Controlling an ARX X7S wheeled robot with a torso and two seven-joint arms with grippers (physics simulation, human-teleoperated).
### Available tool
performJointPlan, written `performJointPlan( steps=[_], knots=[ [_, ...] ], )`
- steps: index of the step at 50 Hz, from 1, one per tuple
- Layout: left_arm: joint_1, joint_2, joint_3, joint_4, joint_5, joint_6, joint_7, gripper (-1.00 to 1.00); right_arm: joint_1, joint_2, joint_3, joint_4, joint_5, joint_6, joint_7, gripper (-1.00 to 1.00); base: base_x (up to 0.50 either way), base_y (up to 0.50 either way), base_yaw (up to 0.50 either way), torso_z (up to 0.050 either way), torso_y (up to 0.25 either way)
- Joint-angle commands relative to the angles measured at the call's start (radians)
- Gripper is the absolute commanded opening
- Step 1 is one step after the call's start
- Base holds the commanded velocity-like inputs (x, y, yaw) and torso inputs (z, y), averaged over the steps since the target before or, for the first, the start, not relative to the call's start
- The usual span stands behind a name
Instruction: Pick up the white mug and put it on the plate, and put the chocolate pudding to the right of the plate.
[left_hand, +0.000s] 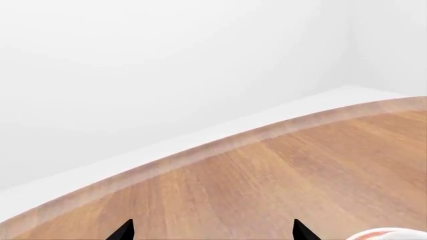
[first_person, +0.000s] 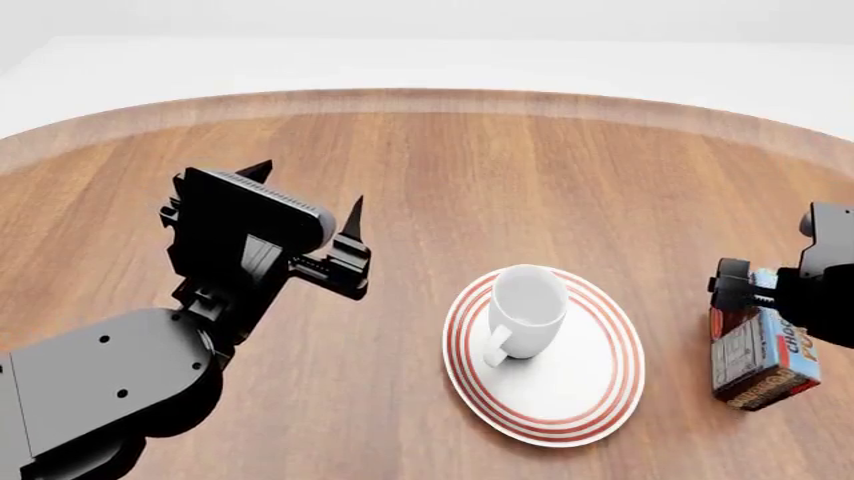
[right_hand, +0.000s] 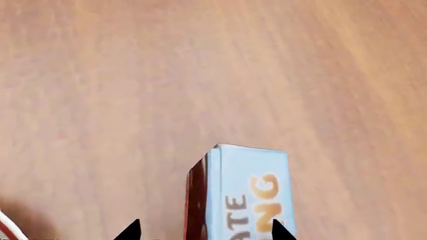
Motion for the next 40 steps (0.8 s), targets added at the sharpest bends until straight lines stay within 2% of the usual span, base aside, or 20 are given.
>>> performJointPlan(
  steps=[1, 10, 15, 20, 40],
  knots=[
    [0.004, -0.001, -0.002, 0.001, 0.001, 0.001, 0.000, 1.00, -0.006, 0.015, 0.004, -0.029, -0.007, 0.018, 0.024, 1.00, 0.00, 0.00, 0.00, 0.000, 0.000],
    [0.012, -0.001, -0.002, -0.001, 0.005, 0.007, 0.001, 1.00, 0.000, 0.061, 0.005, -0.132, -0.003, 0.049, 0.077, 1.00, 0.00, 0.00, 0.00, 0.000, 0.000],
    [0.012, 0.000, -0.003, 0.001, 0.004, 0.006, 0.000, 1.00, 0.071, 0.170, 0.020, -0.348, 0.026, 0.150, 0.199, 1.00, 0.00, 0.00, 0.00, 0.000, 0.000],
    [0.011, -0.001, -0.005, -0.001, 0.005, 0.007, 0.006, 1.00, 0.118, 0.220, 0.033, -0.454, 0.051, 0.217, 0.262, 1.00, 0.00, 0.00, 0.00, 0.000, 0.000],
    [0.005, -0.019, -0.015, 0.018, -0.004, 0.000, 0.001, 1.00, 0.271, 0.368, 0.063, -0.780, 0.109, 0.399, 0.396, 1.00, 0.00, 0.00, 0.00, 0.000, 0.000]
  ],
)
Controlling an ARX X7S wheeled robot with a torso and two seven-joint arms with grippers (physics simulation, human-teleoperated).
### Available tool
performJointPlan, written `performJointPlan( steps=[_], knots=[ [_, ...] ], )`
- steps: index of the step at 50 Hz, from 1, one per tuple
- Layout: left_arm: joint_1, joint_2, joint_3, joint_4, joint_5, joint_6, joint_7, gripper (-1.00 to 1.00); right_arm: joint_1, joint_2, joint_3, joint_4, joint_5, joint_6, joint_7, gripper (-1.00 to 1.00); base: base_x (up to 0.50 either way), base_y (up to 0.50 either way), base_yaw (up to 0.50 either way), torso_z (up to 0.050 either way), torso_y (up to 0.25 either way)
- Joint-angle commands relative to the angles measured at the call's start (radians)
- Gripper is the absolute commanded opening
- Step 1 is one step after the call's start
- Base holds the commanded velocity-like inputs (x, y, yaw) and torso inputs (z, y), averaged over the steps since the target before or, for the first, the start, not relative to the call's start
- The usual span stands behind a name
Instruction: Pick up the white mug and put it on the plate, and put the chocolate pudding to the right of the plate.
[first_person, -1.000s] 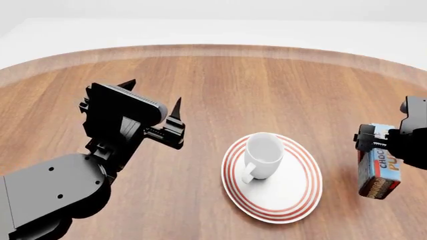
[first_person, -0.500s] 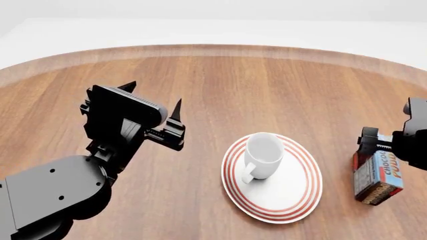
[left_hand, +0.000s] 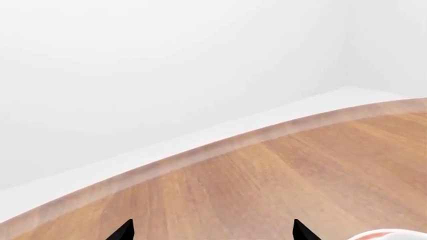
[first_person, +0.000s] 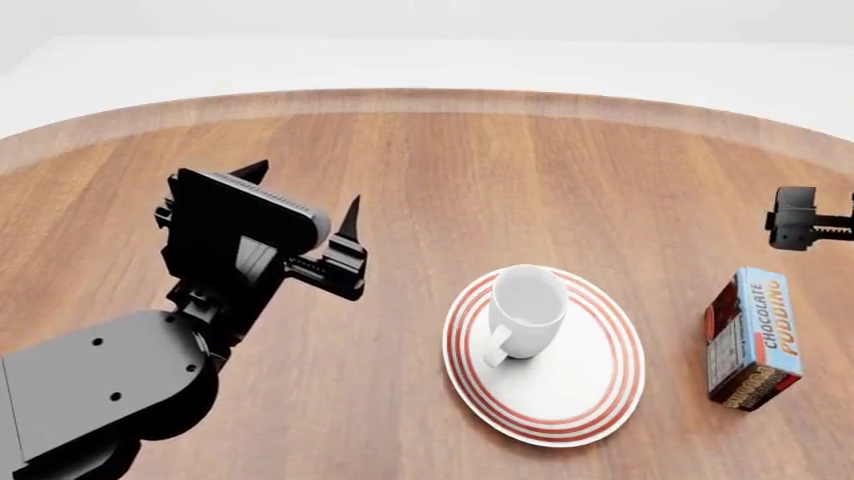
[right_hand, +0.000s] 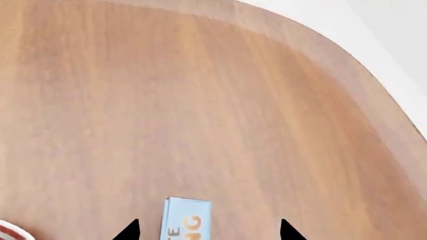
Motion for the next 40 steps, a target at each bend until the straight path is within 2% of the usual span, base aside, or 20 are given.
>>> performJointPlan(
  steps=[1, 17, 26, 40],
  knots=[
    [-0.004, -0.006, -0.005, 0.008, -0.004, -0.005, -0.001, 1.00, 0.070, 0.085, 0.020, -0.194, 0.041, 0.097, 0.082, 1.00, 0.00, 0.00, 0.00, 0.000, 0.000],
    [-0.002, -0.023, -0.012, 0.026, -0.007, -0.005, -0.010, 1.00, 0.068, 0.196, 0.062, -0.394, 0.110, 0.113, 0.131, 1.00, 0.00, 0.00, 0.00, 0.000, 0.000],
    [-0.001, -0.026, -0.016, 0.028, -0.009, -0.003, -0.012, 1.00, 0.049, 0.309, 0.113, -0.616, 0.198, 0.074, 0.181, 1.00, 0.00, 0.00, 0.00, 0.000, 0.000],
    [0.003, -0.032, -0.020, 0.040, -0.007, -0.002, -0.016, 1.00, 0.018, 0.428, 0.156, -0.885, 0.280, -0.009, 0.235, 1.00, 0.00, 0.00, 0.00, 0.000, 0.000]
  ],
)
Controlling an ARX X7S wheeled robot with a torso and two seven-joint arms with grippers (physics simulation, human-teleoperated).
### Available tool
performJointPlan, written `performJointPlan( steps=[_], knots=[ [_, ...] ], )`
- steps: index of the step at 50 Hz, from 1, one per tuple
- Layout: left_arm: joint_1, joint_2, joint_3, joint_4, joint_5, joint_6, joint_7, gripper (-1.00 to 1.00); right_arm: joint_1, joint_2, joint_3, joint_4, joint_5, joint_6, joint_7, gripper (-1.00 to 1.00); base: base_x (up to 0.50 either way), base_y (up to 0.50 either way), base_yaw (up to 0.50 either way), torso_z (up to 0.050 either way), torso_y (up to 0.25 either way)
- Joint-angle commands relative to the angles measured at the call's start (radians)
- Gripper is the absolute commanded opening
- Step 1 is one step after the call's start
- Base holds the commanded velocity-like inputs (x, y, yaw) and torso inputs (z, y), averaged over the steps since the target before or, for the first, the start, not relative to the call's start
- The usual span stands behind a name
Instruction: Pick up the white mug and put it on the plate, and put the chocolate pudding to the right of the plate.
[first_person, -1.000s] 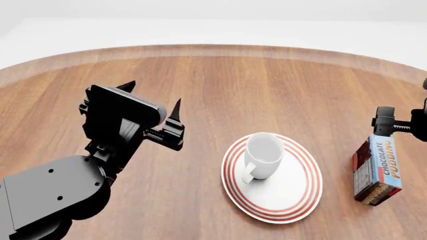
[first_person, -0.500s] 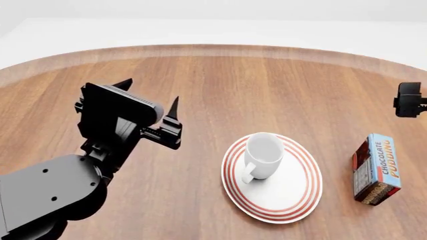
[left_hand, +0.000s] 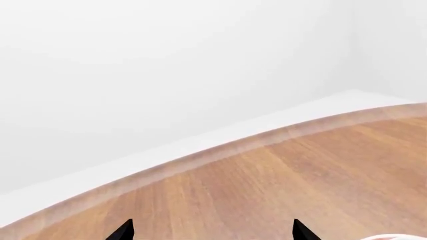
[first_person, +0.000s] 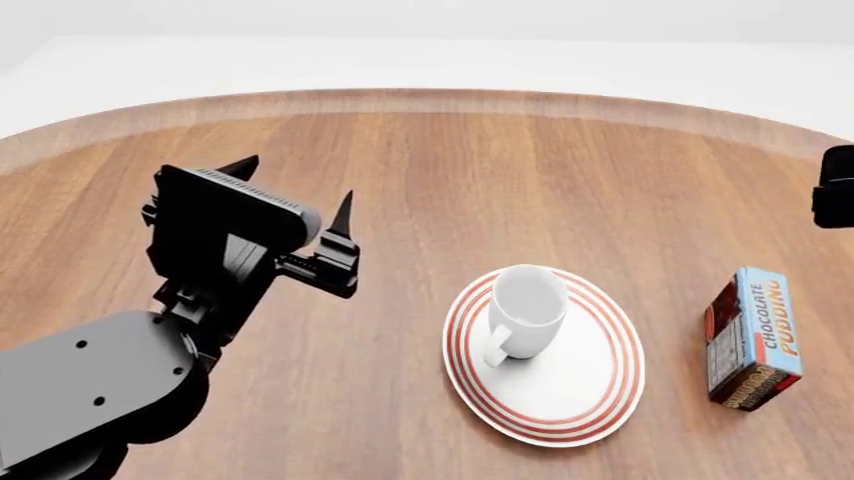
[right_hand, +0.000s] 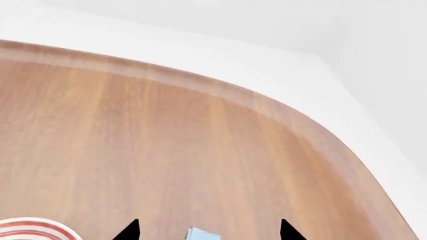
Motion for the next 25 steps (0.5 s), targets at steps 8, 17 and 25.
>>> performJointPlan(
  steps=[8, 17, 25],
  knots=[
    [0.008, -0.013, -0.005, 0.019, 0.005, 0.006, -0.007, 1.00, -0.078, 0.165, 0.038, -0.331, 0.087, -0.179, 0.083, 1.00, 0.00, 0.00, 0.00, 0.000, 0.000],
    [0.009, -0.032, -0.008, 0.072, 0.010, 0.001, -0.033, 1.00, -0.139, 0.263, 0.023, -0.461, 0.117, -0.356, 0.123, 1.00, 0.00, 0.00, 0.00, 0.000, 0.000],
    [0.014, -0.066, -0.015, 0.134, 0.022, 0.005, -0.061, 1.00, -0.183, 0.313, -0.009, -0.575, 0.108, -0.502, 0.154, 1.00, 0.00, 0.00, 0.00, 0.000, 0.000]
  ],
)
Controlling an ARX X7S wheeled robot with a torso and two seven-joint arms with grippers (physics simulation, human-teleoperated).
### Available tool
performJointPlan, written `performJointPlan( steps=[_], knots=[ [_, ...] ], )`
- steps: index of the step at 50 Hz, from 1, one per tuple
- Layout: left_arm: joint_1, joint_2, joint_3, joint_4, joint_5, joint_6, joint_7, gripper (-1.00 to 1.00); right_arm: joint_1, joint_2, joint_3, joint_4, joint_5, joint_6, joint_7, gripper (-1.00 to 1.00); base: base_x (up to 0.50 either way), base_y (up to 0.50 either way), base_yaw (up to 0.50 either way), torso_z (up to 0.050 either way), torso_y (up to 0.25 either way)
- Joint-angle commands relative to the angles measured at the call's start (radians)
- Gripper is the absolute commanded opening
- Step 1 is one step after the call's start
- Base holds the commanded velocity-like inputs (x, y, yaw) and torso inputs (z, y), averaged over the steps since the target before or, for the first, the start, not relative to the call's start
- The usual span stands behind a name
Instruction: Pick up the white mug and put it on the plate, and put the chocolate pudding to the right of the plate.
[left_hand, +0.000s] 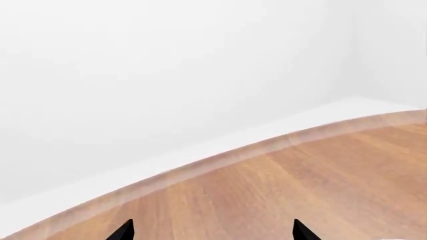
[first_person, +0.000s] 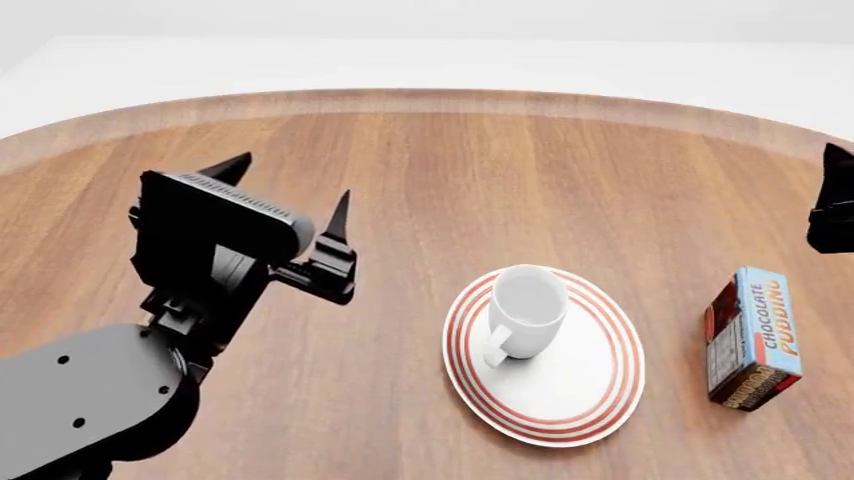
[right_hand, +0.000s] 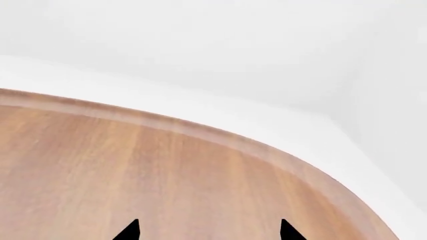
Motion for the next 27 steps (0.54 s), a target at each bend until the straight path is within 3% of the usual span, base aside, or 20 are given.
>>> performJointPlan(
  steps=[1, 18, 27],
  knots=[
    [0.007, -0.038, -0.007, 0.073, 0.013, 0.005, -0.034, 1.00, -0.061, 0.076, -0.026, -0.168, 0.011, -0.190, 0.057, 1.00, 0.00, 0.00, 0.00, 0.000, 0.000],
    [0.049, -0.130, -0.023, 0.171, 0.040, 0.041, -0.108, 1.00, -0.126, 0.076, -0.081, -0.309, -0.048, -0.355, 0.104, 1.00, 0.00, 0.00, 0.00, 0.000, 0.000],
    [0.091, -0.217, -0.039, 0.236, 0.060, 0.089, -0.172, 1.00, -0.203, 0.076, -0.152, -0.335, -0.129, -0.499, 0.119, 1.00, 0.00, 0.00, 0.00, 0.000, 0.000]
  ],
)
